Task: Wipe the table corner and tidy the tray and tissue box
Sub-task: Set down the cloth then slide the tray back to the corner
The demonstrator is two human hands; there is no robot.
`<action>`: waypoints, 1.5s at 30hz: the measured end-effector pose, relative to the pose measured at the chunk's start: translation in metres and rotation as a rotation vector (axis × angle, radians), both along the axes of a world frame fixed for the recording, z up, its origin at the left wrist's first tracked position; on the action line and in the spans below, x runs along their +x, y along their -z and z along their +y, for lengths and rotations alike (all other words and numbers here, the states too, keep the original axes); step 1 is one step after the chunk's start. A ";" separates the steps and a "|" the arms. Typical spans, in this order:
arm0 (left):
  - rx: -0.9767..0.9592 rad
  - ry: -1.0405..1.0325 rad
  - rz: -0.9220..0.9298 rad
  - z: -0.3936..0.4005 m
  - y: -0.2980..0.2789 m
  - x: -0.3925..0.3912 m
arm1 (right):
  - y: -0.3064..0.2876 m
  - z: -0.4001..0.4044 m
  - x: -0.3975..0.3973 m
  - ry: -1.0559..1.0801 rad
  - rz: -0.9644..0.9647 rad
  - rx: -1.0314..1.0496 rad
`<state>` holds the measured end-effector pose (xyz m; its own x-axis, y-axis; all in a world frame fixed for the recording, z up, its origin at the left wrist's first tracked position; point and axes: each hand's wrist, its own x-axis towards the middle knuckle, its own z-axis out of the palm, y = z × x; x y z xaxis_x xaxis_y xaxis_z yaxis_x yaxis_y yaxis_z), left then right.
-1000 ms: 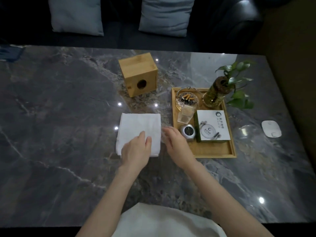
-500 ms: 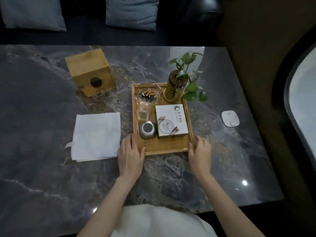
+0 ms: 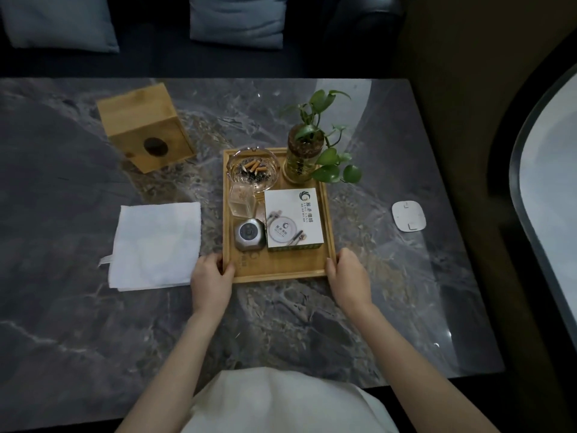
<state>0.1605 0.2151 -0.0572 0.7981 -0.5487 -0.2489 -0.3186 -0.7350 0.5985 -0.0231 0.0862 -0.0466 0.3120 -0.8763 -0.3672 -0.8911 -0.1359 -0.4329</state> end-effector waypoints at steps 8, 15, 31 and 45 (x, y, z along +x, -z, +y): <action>0.144 0.188 -0.059 -0.005 -0.015 0.014 | -0.009 -0.002 0.001 -0.104 0.062 -0.049; 0.062 0.032 0.145 -0.009 -0.024 0.012 | -0.015 -0.008 0.001 0.144 -0.194 0.118; -0.082 -0.242 0.419 -0.030 -0.009 0.011 | -0.002 -0.040 0.025 0.410 -0.385 0.487; -0.134 -0.230 0.234 -0.032 -0.003 0.006 | 0.016 -0.028 0.033 0.411 -0.325 0.187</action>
<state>0.1668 0.1835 -0.0542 0.8348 -0.4011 -0.3772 0.0034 -0.6814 0.7319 0.0099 0.0582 -0.0622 0.0819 -0.8791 -0.4695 -0.6710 0.2997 -0.6782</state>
